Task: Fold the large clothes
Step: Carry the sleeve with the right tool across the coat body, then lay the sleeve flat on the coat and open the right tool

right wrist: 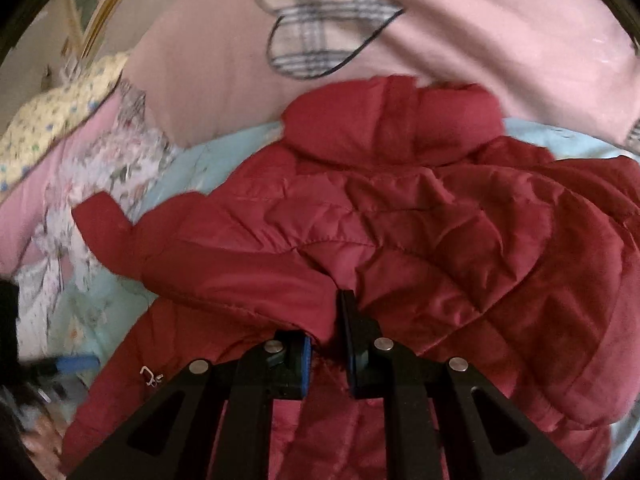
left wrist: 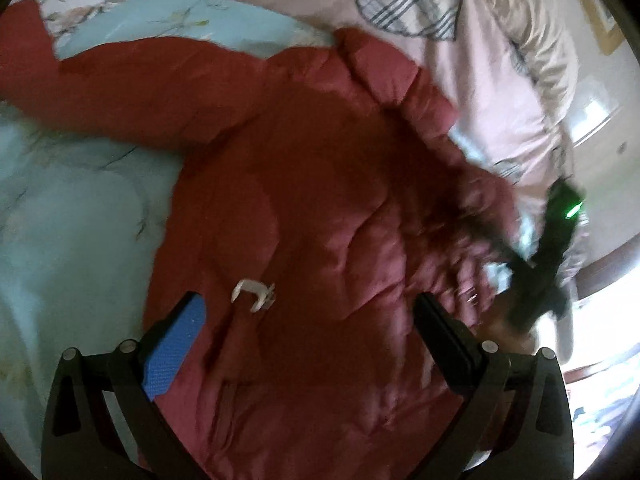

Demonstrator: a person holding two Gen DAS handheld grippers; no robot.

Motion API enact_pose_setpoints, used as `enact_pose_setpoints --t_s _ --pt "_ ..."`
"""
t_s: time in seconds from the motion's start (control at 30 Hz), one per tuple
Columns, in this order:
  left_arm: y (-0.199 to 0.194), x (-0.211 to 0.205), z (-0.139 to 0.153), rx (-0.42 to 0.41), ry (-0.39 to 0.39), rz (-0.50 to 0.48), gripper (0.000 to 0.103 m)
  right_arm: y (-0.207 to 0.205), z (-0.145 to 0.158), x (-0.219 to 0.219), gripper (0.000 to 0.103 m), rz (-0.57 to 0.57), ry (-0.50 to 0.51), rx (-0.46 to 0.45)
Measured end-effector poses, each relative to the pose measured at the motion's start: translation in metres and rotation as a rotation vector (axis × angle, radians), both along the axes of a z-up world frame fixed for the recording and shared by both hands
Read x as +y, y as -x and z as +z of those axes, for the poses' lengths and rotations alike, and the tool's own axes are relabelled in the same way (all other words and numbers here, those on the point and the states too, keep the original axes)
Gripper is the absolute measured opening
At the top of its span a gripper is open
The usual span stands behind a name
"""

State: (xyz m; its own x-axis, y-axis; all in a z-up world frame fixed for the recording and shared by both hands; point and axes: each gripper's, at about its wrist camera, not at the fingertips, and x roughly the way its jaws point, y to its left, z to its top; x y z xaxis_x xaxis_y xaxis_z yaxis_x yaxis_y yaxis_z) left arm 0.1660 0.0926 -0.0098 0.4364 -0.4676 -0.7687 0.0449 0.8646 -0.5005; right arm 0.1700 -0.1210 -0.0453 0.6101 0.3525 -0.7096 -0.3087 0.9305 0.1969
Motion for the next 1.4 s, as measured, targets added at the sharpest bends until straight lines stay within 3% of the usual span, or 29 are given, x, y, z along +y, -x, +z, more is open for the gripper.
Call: enact_pose_setpoints --t_s 0.23,0.4,0.47,0.5,0.53,0.57,0.6,0.7,0.8,0.87,1.07,1.27,1.33,1.4 --pt "-0.074 0.001 0.006 0.009 0.100 -0.028 0.103 0.001 -0.018 0.035 0.014 0.092 0.018 0.000" --pt "-0.119 -0.003 -0.025 0.117 0.281 -0.045 0.096 -0.003 -0.019 0.037 0.017 0.110 0.005 -0.003" --pt "-0.131 -0.012 -0.037 0.153 0.341 -0.060 0.087 -0.003 -0.020 0.035 0.017 0.113 -0.001 -0.004" --pt "-0.132 -0.014 -0.037 0.157 0.348 -0.068 0.074 -0.003 -0.021 0.034 0.017 0.112 -0.004 -0.004" --pt "-0.136 -0.019 -0.039 0.158 0.346 -0.078 0.051 -0.003 -0.021 0.033 0.018 0.113 -0.008 -0.002" --pt "-0.139 -0.024 -0.040 0.155 0.342 -0.092 0.037 -0.002 -0.021 0.031 0.018 0.112 -0.012 -0.001" --pt "-0.141 -0.026 -0.040 0.151 0.327 -0.097 0.019 -0.001 -0.020 0.030 0.018 0.107 -0.010 -0.003" --pt "-0.142 -0.030 -0.036 0.111 0.303 -0.119 0.013 0.005 -0.017 0.023 0.022 0.111 -0.019 0.006" --pt "-0.141 -0.027 -0.030 0.069 0.252 -0.121 0.012 0.015 -0.011 0.009 0.032 0.106 -0.045 0.016" --pt "-0.143 -0.021 -0.028 0.051 0.197 -0.113 0.012 0.020 -0.008 -0.007 0.031 0.088 -0.072 0.021" --pt "-0.143 -0.015 -0.020 -0.035 -0.013 -0.109 0.012 0.009 0.016 -0.089 0.034 -0.163 -0.048 -0.044" --pt "-0.133 -0.039 -0.015 -0.148 -0.245 -0.115 0.015 -0.031 -0.007 -0.138 0.034 -0.298 0.023 0.037" --pt "-0.128 -0.042 -0.014 -0.166 -0.318 -0.096 0.028 -0.041 -0.025 -0.144 0.034 -0.304 0.032 0.086" --pt "-0.122 -0.039 -0.010 -0.167 -0.376 -0.050 0.035 -0.042 -0.038 -0.145 0.034 -0.296 0.021 0.101"
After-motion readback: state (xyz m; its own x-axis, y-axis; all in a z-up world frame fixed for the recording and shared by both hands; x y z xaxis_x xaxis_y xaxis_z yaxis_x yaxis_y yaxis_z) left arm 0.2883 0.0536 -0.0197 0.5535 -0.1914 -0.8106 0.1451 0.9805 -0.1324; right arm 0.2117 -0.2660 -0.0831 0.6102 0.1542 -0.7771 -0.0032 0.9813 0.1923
